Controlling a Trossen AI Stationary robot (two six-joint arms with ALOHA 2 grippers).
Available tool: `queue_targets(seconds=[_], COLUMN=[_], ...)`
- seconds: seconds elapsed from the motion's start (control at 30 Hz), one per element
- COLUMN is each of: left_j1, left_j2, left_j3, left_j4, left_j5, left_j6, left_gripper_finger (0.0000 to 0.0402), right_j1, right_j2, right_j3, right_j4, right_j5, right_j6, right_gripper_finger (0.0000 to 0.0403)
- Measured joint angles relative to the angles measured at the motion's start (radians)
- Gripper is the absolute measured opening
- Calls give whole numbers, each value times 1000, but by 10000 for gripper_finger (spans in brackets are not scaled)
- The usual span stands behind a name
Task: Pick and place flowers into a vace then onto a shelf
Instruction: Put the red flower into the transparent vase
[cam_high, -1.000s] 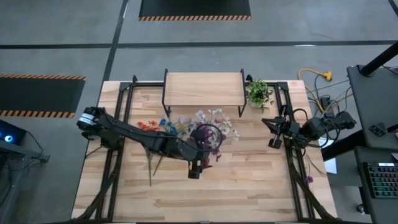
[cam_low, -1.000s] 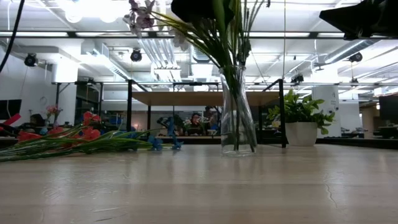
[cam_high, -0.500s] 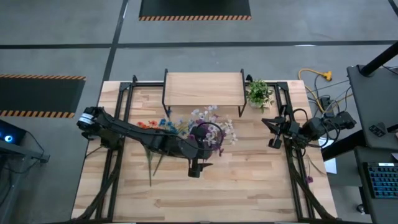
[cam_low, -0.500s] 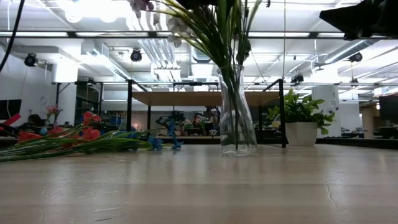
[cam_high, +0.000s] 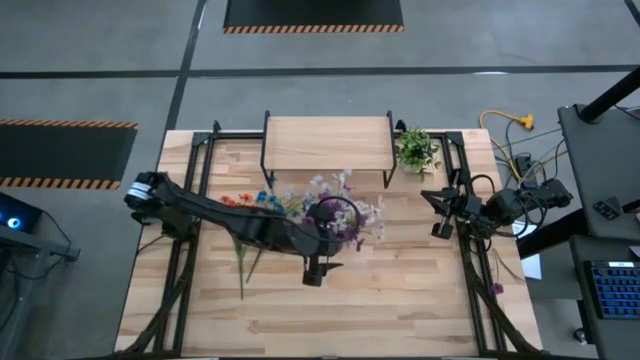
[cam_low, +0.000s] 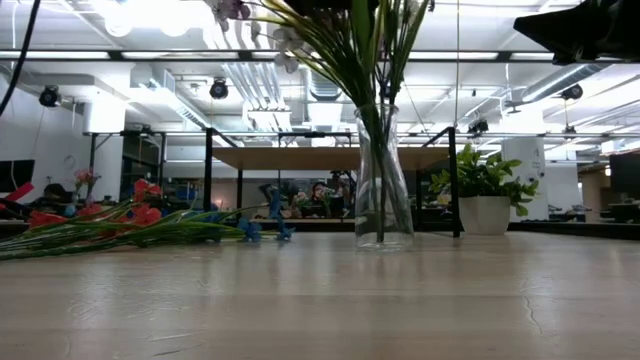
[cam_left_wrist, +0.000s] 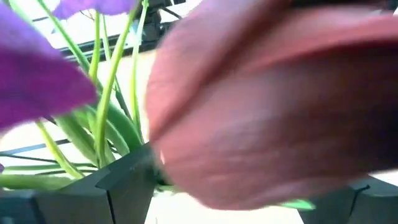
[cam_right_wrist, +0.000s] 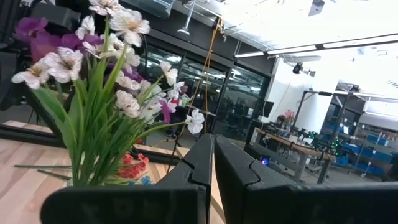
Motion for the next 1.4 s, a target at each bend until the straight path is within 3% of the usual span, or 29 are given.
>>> queue_targets(seconds=[1.1, 1.4], left_j1=[-4, -15], left_j2=[-10, -12], left_j3=[38, 79], left_j4=[-91, -81], left_j5=[-3, 9], left_j6=[-16, 62], left_gripper_finger=[301, 301], right_j1=[0, 0], right_j2=[0, 0], right_j3=[0, 0], right_j4=[0, 0], right_j5=[0, 0], right_j6=[0, 0], right_gripper_finger=[9, 9])
